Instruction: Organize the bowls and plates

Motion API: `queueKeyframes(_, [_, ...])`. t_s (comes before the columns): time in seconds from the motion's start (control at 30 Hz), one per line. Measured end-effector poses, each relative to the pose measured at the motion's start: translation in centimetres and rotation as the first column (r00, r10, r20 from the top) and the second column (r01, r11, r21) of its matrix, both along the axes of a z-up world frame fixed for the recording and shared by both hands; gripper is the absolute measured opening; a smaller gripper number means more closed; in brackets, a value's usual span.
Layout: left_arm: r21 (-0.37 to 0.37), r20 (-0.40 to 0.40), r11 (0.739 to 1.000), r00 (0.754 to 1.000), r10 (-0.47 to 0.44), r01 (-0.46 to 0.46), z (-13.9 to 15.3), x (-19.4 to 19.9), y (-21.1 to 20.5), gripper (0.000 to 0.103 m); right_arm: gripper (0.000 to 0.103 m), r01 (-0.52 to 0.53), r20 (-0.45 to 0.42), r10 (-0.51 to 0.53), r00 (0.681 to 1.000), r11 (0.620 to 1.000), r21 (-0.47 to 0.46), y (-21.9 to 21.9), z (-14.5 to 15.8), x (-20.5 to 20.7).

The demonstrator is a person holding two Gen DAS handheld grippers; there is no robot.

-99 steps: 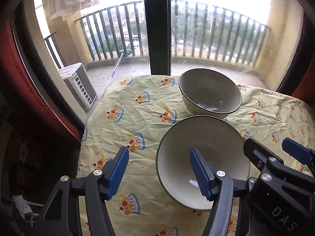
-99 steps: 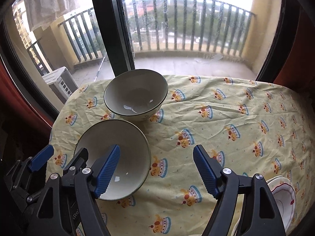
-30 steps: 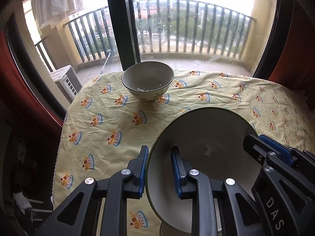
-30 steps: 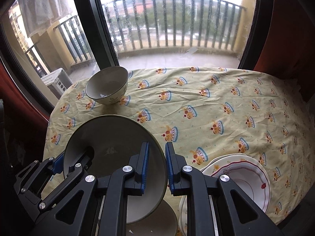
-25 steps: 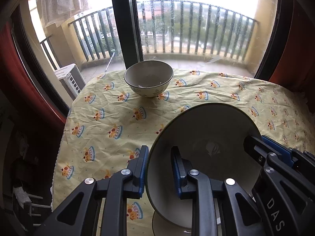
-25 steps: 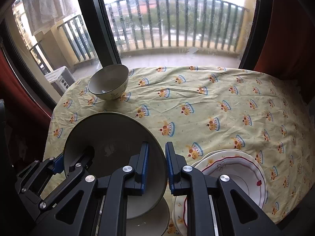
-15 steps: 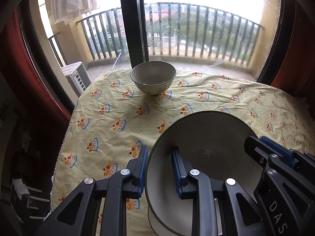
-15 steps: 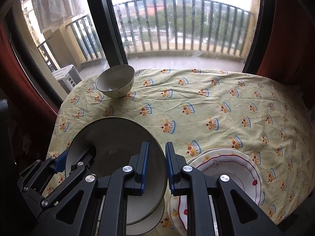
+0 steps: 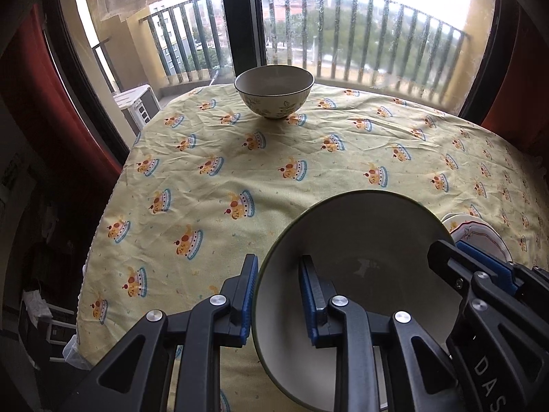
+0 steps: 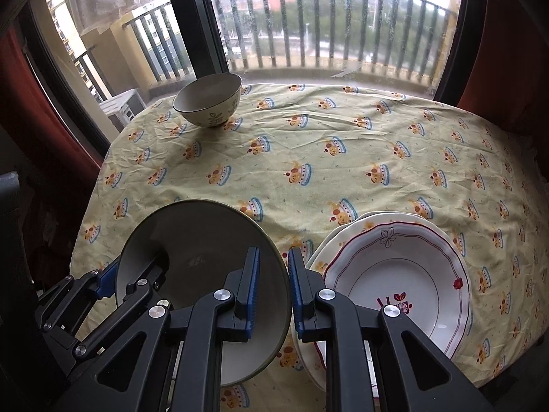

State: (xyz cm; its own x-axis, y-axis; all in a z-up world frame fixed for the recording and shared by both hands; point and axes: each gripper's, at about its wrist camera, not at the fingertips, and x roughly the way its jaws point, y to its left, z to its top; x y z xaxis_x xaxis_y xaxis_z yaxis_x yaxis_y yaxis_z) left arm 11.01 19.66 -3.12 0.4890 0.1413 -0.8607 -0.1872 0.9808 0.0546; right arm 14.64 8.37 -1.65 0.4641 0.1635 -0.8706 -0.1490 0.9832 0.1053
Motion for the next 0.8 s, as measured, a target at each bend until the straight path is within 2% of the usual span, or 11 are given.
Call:
queueKeyframes(0.2, [0.028,-0.022,1.000,1.000,-0.011,0.012,-1.3,-0.3,-0.3,0.024,0.020,-0.033,-0.022,0.032,0.999,0.999,-0.030,0.4,-1.3,-0.4])
queueKeyframes(0.43, [0.050,-0.052,0.999,0.999,0.004,-0.001,-2.5,-0.3,0.1,0.024,0.020,-0.054,-0.058,0.053,0.997,0.998,-0.015,0.9,-2.5,-0.2])
queueKeyframes(0.53, [0.060,-0.040,0.998,0.999,0.008,-0.005,-2.5,-0.3,0.0,0.024,0.020,-0.063,-0.036,0.062,0.997,0.998,-0.009,0.9,-2.7,-0.2])
queueKeyframes(0.67, [0.102,-0.041,0.994,0.999,-0.031,0.035,-2.8,0.2,-0.7,0.024,0.020,-0.063,-0.019,0.063,0.998,0.998,0.008,0.4,-3.3,0.1])
queueKeyframes(0.8, [0.052,-0.049,0.997,0.997,-0.053,0.055,-3.0,-0.1,-0.4,0.035,0.024,-0.069,-0.009,0.069,0.998,0.998,0.013,0.6,-3.4,-0.3])
